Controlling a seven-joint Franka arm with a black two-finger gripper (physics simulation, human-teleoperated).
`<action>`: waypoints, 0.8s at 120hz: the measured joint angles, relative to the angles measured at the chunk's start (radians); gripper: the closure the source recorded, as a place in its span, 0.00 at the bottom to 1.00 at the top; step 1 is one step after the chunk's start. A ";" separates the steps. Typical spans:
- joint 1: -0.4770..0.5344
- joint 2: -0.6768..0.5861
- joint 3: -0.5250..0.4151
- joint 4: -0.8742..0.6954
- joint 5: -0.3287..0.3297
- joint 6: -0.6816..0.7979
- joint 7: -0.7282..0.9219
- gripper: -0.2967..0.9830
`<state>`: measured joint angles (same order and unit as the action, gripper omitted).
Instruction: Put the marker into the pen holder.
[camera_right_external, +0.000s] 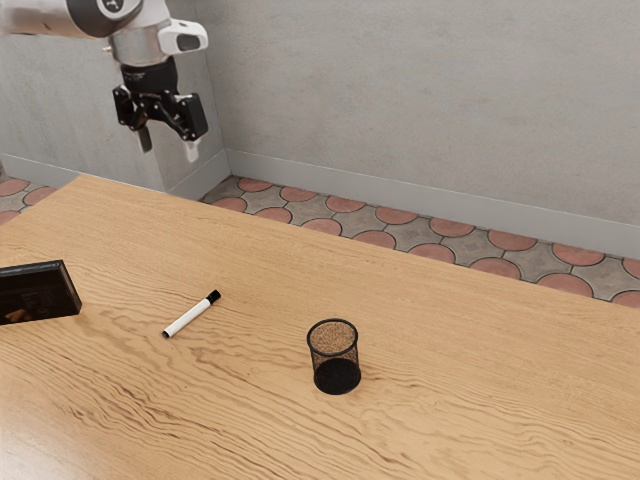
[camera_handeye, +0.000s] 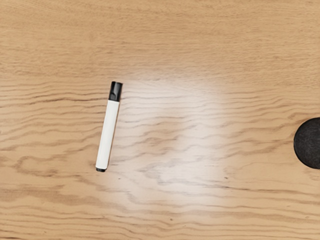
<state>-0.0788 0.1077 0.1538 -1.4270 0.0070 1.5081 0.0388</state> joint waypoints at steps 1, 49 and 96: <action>0.000 0.000 0.000 0.000 0.000 0.000 0.000 0.23; 0.000 0.043 0.000 -0.259 -0.014 0.170 0.007 0.23; -0.001 0.197 0.026 -0.432 -0.010 0.556 0.122 0.23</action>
<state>-0.0794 0.3051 0.1800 -1.8592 -0.0028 2.0639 0.1604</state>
